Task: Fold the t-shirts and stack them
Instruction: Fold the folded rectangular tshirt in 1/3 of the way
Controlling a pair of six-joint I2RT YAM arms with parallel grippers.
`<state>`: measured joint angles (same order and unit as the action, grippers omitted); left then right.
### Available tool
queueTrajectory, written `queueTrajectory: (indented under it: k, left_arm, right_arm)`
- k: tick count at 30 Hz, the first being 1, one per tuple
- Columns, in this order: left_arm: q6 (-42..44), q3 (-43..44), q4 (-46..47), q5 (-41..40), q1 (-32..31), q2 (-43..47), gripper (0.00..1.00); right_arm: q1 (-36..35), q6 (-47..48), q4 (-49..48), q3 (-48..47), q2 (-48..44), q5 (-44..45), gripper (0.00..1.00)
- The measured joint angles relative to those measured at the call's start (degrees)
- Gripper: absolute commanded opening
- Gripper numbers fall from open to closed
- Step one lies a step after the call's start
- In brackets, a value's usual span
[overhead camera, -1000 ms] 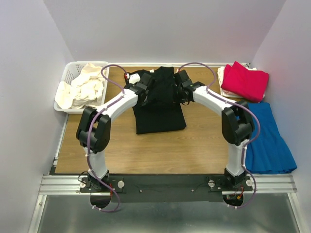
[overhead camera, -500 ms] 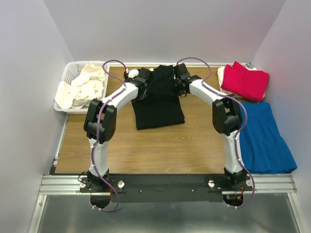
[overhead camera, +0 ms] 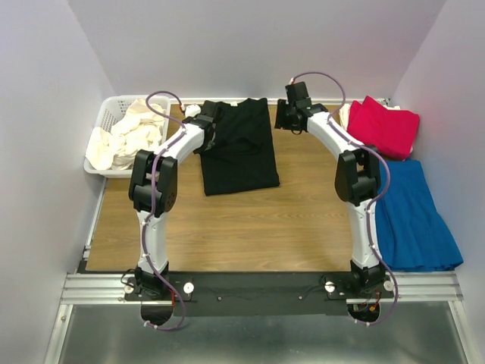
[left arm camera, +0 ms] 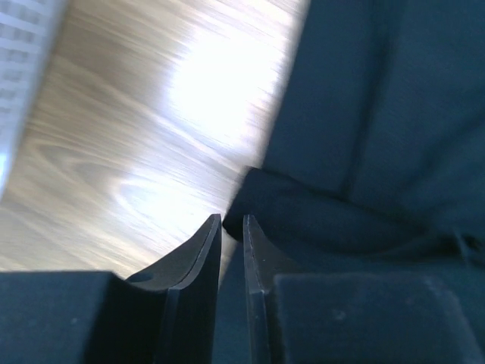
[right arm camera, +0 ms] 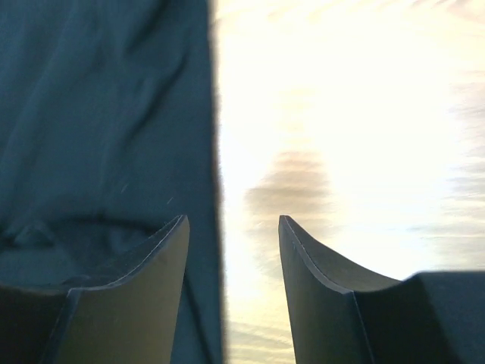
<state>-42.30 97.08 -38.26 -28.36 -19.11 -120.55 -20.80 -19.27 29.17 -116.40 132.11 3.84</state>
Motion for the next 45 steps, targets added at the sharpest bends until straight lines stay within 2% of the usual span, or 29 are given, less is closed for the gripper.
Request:
queueTrajectory:
  k: [5,14,17,21,28,34,39,45]
  left_arm:
    - [0.1,0.0,-0.9,-1.8,2.3,0.3,0.30]
    - [3.8,-8.6,2.8,1.5,2.0,9.0,0.30]
    - [4.7,-13.9,4.2,3.5,1.0,13.0,0.29]
    - [5.9,-19.3,5.7,7.1,-1.1,16.3,0.29]
    - [8.0,-20.3,8.7,13.0,-3.7,16.8,0.28]
    - [8.7,-14.0,9.6,14.3,-3.6,10.3,0.28]
    - [9.1,-9.0,9.3,15.1,-3.0,3.8,0.27]
    - [9.9,-5.7,8.5,15.7,-1.9,-0.1,0.27]
  right_arm:
    - [2.6,-0.7,-0.1,0.2,-1.1,1.4,0.60]
    - [2.7,-0.6,-0.1,18.4,-13.7,-4.1,0.59]
    - [2.1,-0.5,-0.2,24.5,-17.9,-6.5,0.57]
    - [0.7,-0.3,-0.3,27.1,-19.5,-9.0,0.56]
    - [-5.0,-0.3,-0.9,24.3,-15.9,-10.7,0.55]
    - [-8.8,-1.1,-1.3,16.8,-7.1,-12.1,0.55]
    - [-9.0,-1.9,-0.7,9.9,-1.0,-13.6,0.55]
    - [-8.8,-2.3,0.0,3.0,3.3,-14.0,0.55]
